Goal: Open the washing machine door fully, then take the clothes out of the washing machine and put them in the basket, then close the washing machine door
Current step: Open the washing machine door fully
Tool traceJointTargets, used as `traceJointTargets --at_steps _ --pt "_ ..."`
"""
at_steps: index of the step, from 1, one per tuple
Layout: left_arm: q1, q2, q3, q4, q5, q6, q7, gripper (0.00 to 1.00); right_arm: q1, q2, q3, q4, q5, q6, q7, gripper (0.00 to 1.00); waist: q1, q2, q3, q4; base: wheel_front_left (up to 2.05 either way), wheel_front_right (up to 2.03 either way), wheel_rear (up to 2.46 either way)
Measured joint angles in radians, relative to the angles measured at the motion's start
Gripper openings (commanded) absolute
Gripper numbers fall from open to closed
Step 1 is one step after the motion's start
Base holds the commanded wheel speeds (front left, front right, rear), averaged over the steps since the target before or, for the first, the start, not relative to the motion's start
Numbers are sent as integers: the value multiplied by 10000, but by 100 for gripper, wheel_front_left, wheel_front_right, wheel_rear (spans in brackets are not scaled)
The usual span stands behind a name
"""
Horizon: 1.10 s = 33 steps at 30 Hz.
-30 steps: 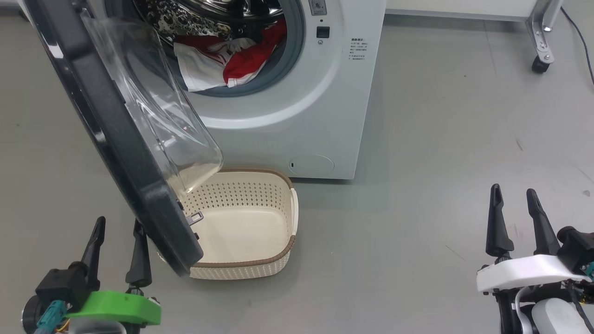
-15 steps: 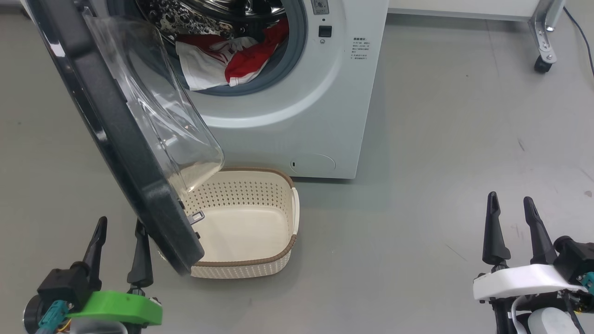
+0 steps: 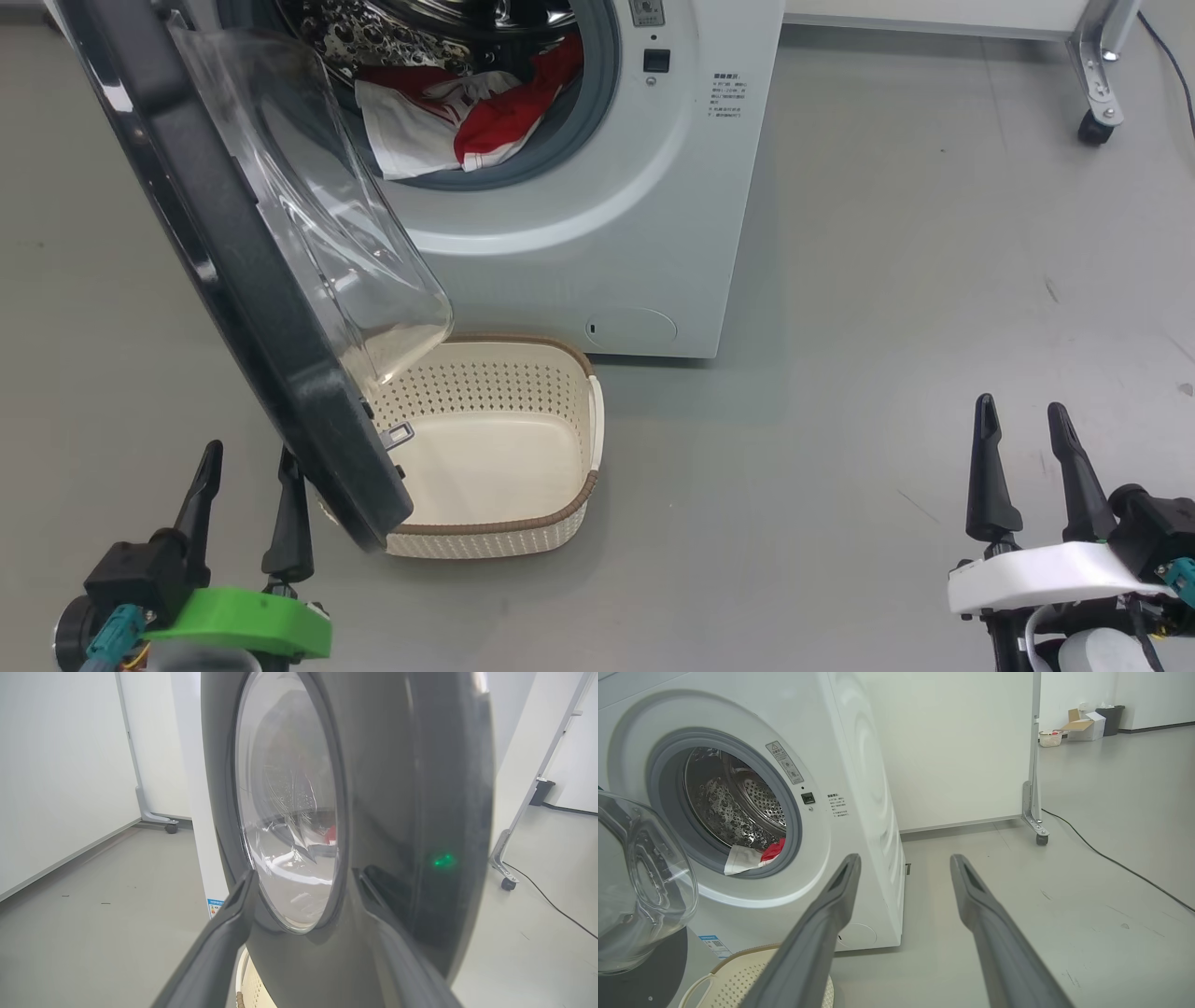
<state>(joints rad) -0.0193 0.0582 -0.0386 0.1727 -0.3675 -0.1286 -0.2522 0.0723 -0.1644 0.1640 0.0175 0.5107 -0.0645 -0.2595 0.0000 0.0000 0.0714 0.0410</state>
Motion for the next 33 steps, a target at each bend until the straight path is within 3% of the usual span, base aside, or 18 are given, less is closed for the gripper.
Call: traceJointTargets --at_steps 23,24,25,26,27,33 --pt "0 79 -199 134 12 2 0 100 199 360 -293 88 -362 458 0 100 0 0 32 55 0 0 0" --pt "-1 82 -184 81 13 0 0 84 201 374 -318 86 -385 462 0 100 0 0 54 61 0 0 0" --pt "-3 77 -155 52 13 2 0 35 201 383 -330 92 -395 487 0 100 0 0 73 69 0 0 0" --pt "-3 77 -150 35 13 2 0 6 201 395 -336 96 -399 539 0 100 1 0 84 78 0 0 0" --pt "-3 75 -150 13 12 0 0 0 201 407 -341 98 -401 545 0 100 0 0 92 85 0 0 0" --pt "-4 81 -84 -88 12 0 0 0 200 518 -458 123 -556 633 0 100 0 0 140 132 0 0 0"
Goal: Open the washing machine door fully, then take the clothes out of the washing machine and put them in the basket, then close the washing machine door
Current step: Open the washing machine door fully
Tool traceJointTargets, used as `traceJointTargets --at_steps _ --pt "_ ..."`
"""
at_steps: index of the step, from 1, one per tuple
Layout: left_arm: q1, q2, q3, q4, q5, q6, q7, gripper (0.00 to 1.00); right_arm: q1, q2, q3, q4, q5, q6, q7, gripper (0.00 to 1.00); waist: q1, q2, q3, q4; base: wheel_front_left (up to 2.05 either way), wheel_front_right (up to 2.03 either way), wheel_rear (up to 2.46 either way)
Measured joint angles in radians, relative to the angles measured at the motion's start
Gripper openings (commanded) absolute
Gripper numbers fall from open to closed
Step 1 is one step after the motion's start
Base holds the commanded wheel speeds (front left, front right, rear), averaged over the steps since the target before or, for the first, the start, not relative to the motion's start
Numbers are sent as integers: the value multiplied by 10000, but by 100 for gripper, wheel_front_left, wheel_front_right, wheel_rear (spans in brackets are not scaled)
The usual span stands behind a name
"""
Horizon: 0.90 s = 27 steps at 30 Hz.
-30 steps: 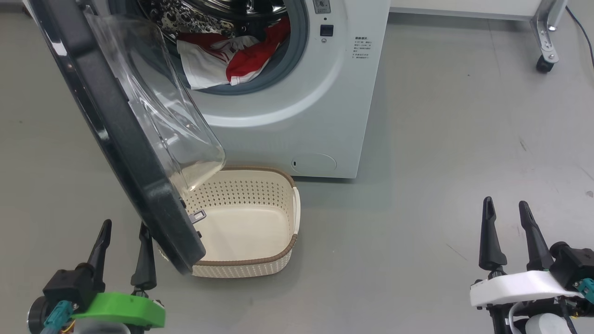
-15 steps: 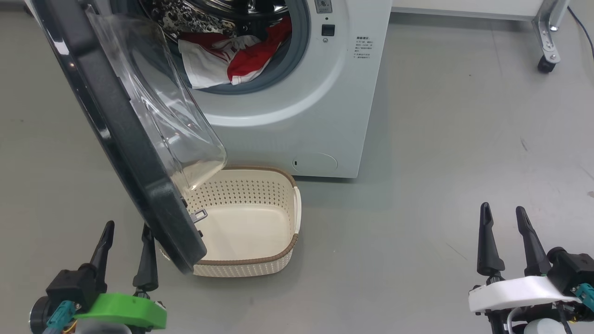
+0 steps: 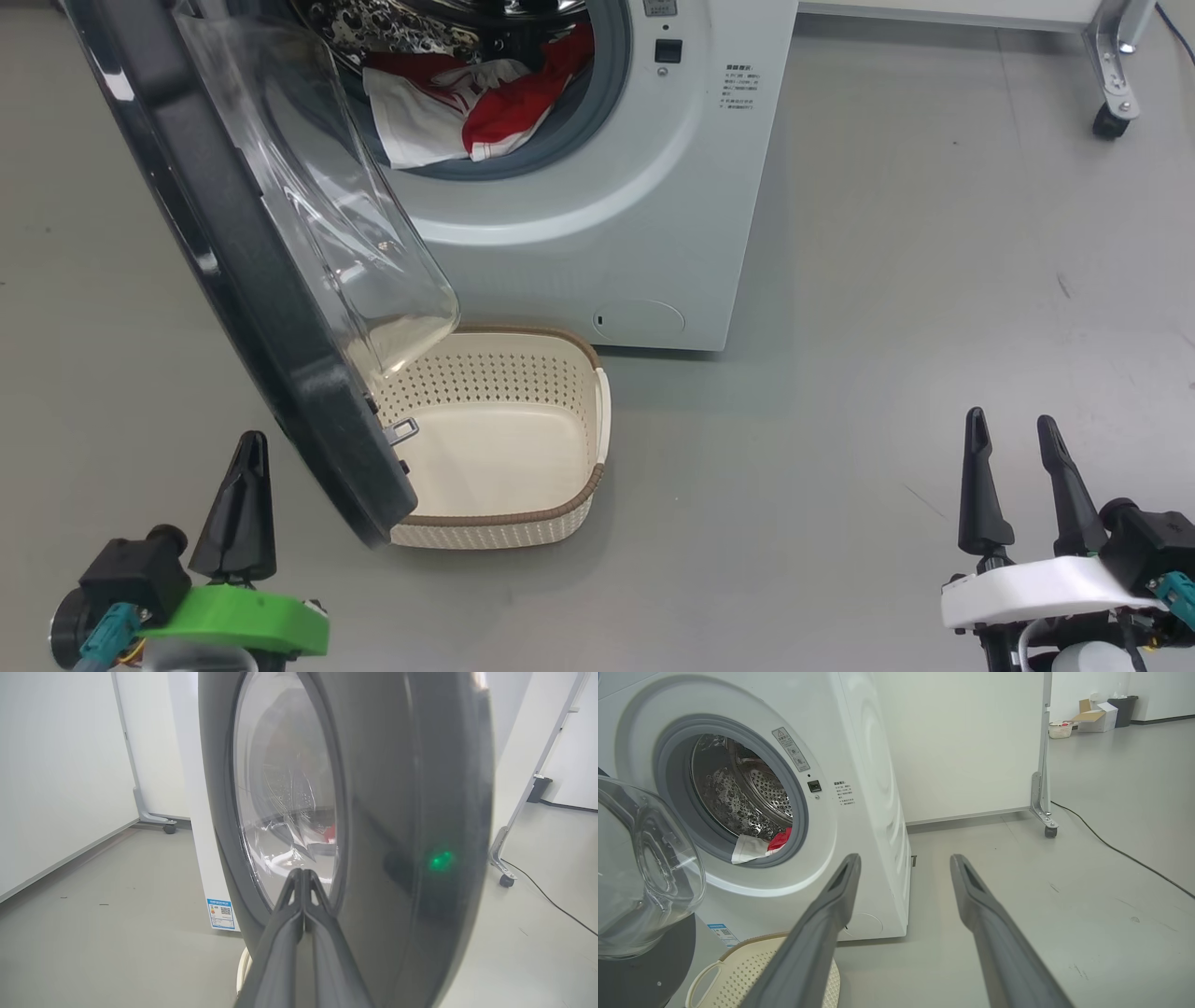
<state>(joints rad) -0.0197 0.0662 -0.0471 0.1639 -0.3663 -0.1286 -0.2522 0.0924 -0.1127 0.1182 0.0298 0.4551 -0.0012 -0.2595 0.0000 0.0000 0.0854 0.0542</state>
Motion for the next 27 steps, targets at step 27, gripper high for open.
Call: traceJointTargets --at_steps 27 --pt "-2772 1118 1271 -3275 46 0 -56 0 -17 407 -265 242 -209 441 0 100 0 0 -89 28 0 0 0"
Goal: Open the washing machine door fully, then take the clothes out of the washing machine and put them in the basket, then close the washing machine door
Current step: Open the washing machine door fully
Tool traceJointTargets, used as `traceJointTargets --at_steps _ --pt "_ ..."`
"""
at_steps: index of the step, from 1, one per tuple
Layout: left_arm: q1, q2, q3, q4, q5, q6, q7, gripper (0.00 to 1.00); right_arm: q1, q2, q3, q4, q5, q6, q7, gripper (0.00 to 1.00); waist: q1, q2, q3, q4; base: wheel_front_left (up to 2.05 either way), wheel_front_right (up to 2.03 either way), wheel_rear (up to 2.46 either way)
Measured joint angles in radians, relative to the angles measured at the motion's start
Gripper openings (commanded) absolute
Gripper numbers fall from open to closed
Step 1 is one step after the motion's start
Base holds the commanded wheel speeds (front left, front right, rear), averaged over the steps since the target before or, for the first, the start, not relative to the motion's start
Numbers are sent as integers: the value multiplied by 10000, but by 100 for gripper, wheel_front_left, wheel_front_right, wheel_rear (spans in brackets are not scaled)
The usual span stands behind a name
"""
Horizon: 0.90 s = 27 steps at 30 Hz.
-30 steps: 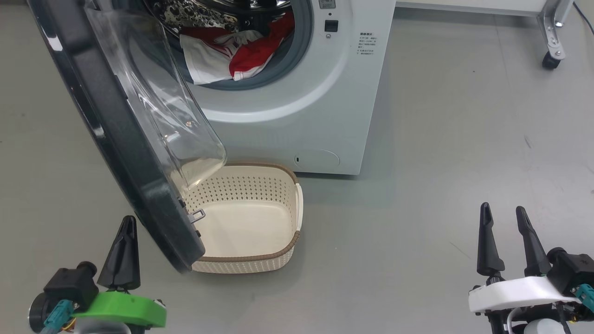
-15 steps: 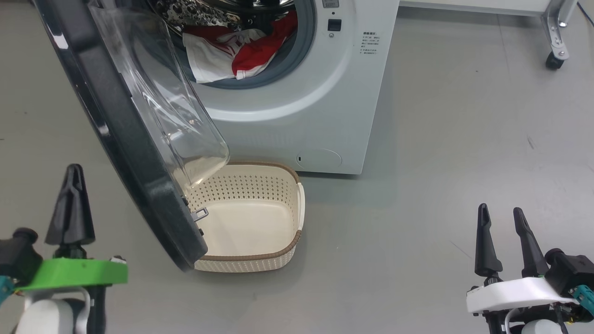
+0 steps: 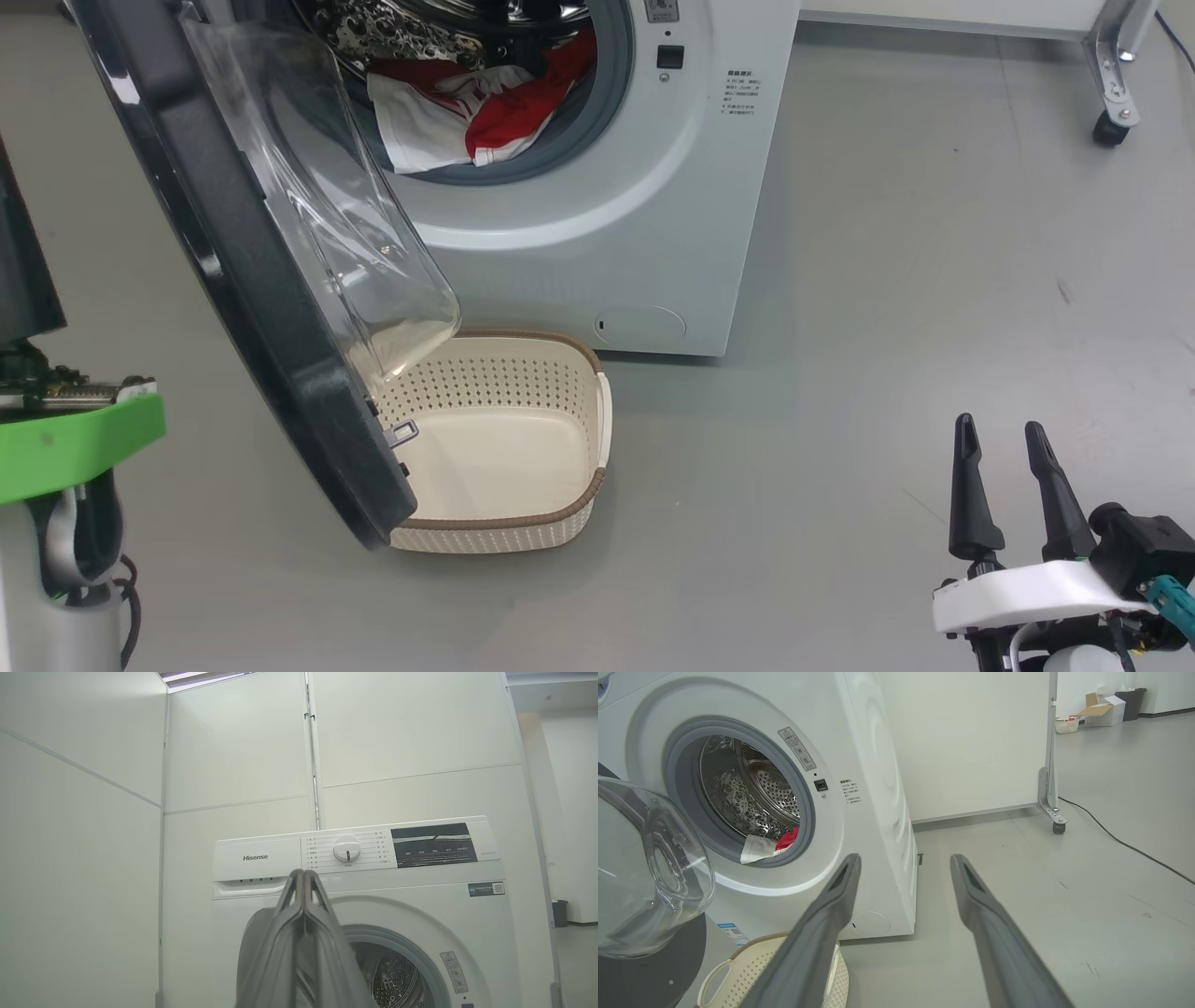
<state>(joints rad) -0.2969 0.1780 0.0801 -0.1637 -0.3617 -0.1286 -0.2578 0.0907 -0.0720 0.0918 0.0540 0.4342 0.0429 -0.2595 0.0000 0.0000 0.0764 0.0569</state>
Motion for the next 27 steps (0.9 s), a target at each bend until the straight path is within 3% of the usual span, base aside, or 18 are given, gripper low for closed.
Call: traceJointTargets --at_steps 10,19,27 --pt "-191 232 -1287 -359 29 0 33 0 0 100 -146 96 -54 84 0 100 0 0 -49 -122 0 0 0" --pt "455 441 -3147 -324 -107 0 1085 0 0 144 -244 161 -58 174 0 100 0 0 -47 -205 0 0 0" --pt "1069 543 -3825 54 -514 0 1852 0 0 224 -422 176 12 178 0 100 0 0 -40 -208 0 0 0"
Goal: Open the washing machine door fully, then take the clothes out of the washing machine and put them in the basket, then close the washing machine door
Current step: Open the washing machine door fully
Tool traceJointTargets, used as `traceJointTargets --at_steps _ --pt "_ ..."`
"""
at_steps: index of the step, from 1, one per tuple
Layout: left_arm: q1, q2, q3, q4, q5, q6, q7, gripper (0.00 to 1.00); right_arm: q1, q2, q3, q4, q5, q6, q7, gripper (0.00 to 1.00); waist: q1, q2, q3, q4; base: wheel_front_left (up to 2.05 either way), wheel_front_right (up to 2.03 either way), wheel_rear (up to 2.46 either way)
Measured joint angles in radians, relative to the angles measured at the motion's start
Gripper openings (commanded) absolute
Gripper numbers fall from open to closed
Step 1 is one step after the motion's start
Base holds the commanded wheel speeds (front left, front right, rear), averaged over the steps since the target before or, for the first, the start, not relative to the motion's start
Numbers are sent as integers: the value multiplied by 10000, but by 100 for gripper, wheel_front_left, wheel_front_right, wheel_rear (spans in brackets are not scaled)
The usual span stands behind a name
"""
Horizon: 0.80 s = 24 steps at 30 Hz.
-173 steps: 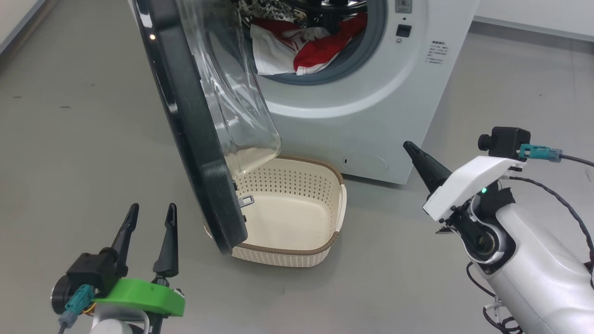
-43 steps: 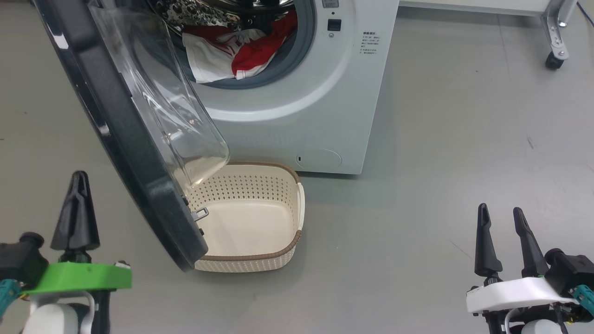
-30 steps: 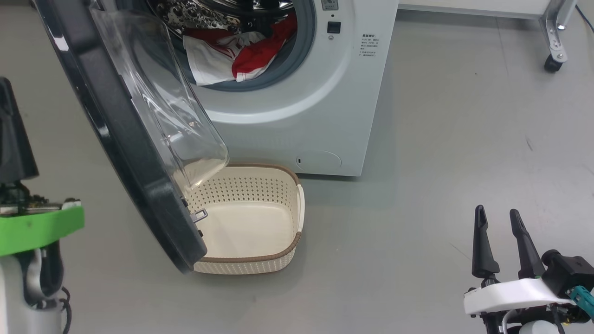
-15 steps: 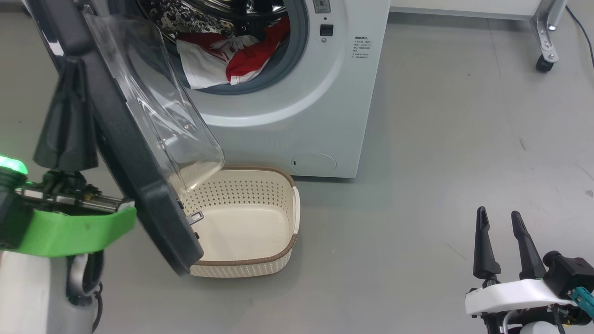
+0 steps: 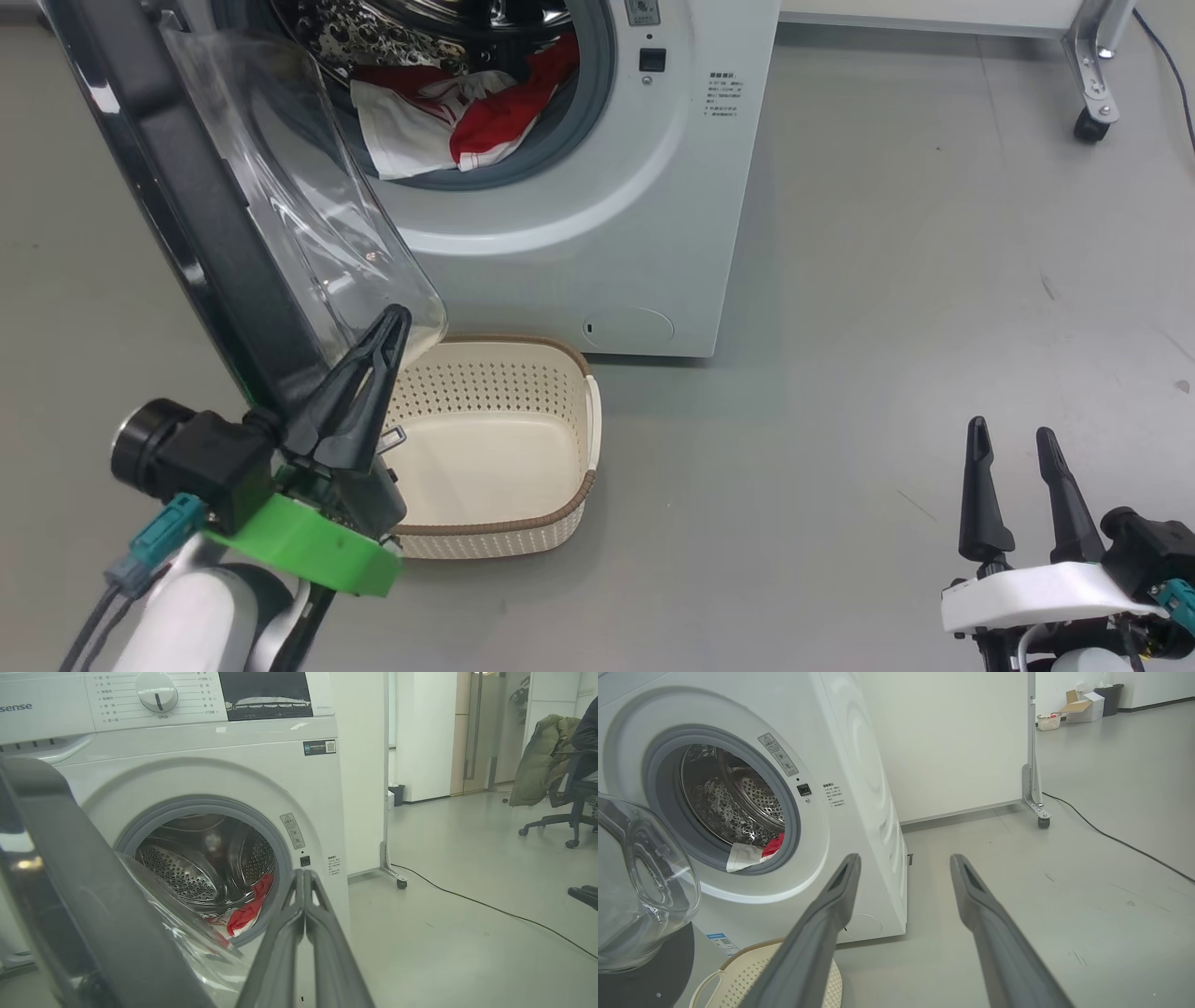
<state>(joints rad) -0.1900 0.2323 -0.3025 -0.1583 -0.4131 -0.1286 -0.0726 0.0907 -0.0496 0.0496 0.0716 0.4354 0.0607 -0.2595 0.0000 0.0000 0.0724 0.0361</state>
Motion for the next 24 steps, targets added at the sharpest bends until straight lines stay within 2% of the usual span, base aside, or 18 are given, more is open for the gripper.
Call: traceJointTargets --at_steps 11,24 --pt "634 -261 -612 646 -683 0 673 0 0 33 -44 157 -25 115 0 100 0 0 -82 35 0 0 0" --pt "1022 -339 -422 1664 -1058 2 813 0 -5 77 10 263 -69 253 0 100 0 0 -132 -162 0 0 0"
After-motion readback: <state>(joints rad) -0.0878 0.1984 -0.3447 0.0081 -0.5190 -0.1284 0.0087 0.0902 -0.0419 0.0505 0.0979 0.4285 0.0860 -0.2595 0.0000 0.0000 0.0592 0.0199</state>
